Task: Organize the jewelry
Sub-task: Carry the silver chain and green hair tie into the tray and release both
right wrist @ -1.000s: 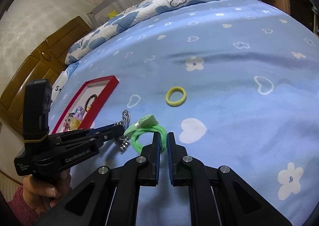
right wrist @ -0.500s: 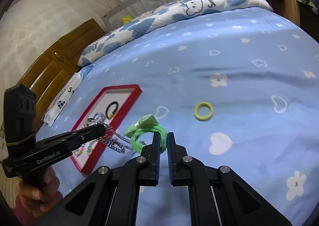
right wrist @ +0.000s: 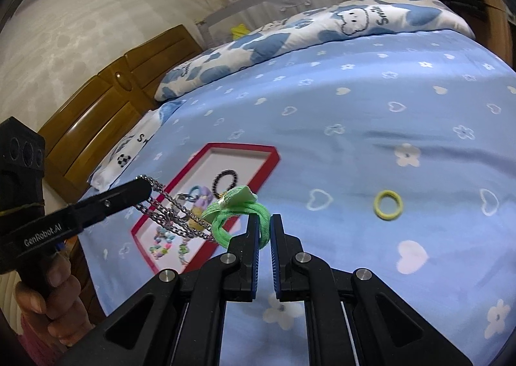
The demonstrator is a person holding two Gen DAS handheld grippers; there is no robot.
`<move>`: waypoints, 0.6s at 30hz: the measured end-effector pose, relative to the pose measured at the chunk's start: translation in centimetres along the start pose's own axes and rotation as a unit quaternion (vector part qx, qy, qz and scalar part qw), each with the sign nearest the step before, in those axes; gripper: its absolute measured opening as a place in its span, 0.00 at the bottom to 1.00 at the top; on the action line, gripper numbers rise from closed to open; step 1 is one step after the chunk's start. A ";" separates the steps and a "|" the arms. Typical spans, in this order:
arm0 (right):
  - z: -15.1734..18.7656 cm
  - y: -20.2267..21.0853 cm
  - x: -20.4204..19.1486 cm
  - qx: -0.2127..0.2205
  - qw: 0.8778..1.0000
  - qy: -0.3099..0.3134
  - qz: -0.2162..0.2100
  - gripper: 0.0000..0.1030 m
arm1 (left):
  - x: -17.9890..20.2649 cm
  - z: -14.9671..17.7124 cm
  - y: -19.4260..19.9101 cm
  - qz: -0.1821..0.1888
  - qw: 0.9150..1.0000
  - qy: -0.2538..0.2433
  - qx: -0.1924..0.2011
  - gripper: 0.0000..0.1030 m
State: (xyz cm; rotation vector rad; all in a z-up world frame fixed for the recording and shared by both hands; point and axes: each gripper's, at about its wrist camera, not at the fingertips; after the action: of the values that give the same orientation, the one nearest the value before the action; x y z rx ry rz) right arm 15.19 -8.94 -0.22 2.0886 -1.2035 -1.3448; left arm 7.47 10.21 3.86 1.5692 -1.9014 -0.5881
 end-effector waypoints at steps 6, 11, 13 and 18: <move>0.2 -1.6 -2.1 -0.015 1.000 0.016 -0.018 0.06 | -2.3 0.6 1.8 -0.015 1.000 0.019 0.004 0.06; 0.6 -3.3 -3.9 -0.034 0.999 0.030 -0.031 0.06 | -3.7 1.2 2.8 -0.031 0.999 0.032 0.004 0.06; 0.7 -3.9 -4.4 -0.041 0.998 0.034 -0.035 0.06 | -4.1 1.5 3.0 -0.037 0.999 0.036 0.002 0.06; 1.3 -5.6 -5.9 -0.059 0.996 0.045 -0.044 0.06 | -4.9 2.2 3.2 -0.044 0.998 0.048 -0.004 0.06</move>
State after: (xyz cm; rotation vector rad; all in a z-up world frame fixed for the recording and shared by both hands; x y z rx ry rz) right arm 15.58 -0.84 -1.42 2.1170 -0.9822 -1.3115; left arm 4.24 15.55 3.64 1.6531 -1.7648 -0.5469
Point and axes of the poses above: each gripper's, at about its wrist camera, not at the fingertips, and y roughly against the way its jaws point, x to its right, z to its underside, and after that the axes turned 12 degrees about -y, right-handed
